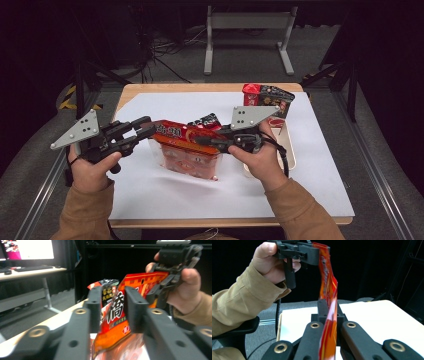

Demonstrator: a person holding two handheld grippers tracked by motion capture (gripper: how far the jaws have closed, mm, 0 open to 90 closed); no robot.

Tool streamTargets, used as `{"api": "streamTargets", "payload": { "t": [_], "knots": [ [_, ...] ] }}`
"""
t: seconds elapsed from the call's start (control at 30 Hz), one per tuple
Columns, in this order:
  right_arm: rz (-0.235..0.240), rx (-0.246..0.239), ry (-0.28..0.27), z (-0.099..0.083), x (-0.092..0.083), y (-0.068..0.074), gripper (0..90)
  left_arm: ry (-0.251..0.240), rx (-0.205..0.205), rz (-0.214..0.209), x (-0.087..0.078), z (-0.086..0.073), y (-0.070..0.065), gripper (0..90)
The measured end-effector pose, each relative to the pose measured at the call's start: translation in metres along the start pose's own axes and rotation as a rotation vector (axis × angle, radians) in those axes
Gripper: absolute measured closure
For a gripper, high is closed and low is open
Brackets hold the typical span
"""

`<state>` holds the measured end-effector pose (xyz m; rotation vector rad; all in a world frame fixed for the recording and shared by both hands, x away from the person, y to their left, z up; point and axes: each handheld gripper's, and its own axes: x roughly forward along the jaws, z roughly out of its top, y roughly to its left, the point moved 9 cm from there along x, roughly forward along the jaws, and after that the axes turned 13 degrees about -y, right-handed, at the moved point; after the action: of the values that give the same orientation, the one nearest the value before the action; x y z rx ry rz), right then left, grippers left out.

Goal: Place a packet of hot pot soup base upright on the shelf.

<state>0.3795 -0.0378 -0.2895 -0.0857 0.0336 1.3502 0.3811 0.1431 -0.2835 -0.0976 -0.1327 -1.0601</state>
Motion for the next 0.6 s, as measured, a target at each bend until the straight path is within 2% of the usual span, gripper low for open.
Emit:
{"api": "streamTargets", "payload": {
  "t": [0.23, 0.37, 0.6],
  "knots": [
    [-0.025, -0.002, 0.028, 0.004, -0.006, -0.005, 89.8, 0.043, 0.002, 0.069, 0.0, -0.009, 0.012, 39.1],
    [-0.038, 0.002, 0.033, 0.008, -0.011, -0.01, 89.8, 0.058, -0.01, 0.078, 0.0, -0.011, 0.016, 31.6],
    [-0.06, -0.006, 0.04, 0.022, -0.021, -0.018, 89.8, 0.083, -0.014, 0.126, -0.001, -0.018, 0.026, 21.7]
  ]
}}
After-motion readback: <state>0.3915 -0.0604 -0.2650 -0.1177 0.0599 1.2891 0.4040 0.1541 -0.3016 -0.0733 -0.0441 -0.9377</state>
